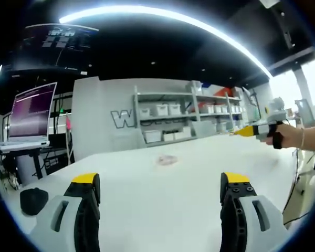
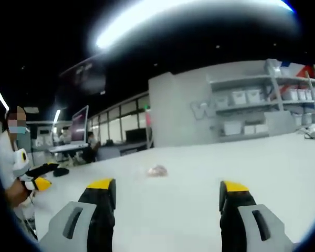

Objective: Open the resealable bag by pulling the two sides of the seal apart until the entire bag opening is separated and visibly accessible.

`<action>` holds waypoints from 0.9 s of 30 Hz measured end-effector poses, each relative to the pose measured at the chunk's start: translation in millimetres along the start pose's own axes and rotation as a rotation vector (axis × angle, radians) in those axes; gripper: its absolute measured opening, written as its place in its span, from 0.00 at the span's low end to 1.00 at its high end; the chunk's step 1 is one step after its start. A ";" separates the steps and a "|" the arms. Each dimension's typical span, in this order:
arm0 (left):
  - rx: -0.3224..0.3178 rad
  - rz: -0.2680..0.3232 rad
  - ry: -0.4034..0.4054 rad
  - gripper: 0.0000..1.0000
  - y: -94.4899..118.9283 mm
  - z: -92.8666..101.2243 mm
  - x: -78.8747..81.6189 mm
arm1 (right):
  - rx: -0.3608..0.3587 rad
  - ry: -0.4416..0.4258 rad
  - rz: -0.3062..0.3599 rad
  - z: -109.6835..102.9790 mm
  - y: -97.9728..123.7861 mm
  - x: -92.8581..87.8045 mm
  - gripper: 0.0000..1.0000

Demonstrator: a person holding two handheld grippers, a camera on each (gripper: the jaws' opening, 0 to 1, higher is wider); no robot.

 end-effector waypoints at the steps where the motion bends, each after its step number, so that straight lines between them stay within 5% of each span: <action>1: -0.001 0.000 0.001 0.93 -0.1 0.3 0.0 | -0.003 -0.001 0.001 0.8 1.9 0.0 0.82; 27: 0.005 -0.007 0.013 0.93 0.4 -1.5 -5.3 | -0.023 0.027 0.035 4.9 35.2 2.2 0.83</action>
Point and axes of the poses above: the point that each gripper's makers call its tool centre point, and the gripper's own axes: y roughly backward along the fingers, z roughly to its right, x roughly out of its top, the point moved 1 cm from there along y, roughly backward along the fingers, and after that the axes turned 10 degrees about -y, right-handed, at the moved point
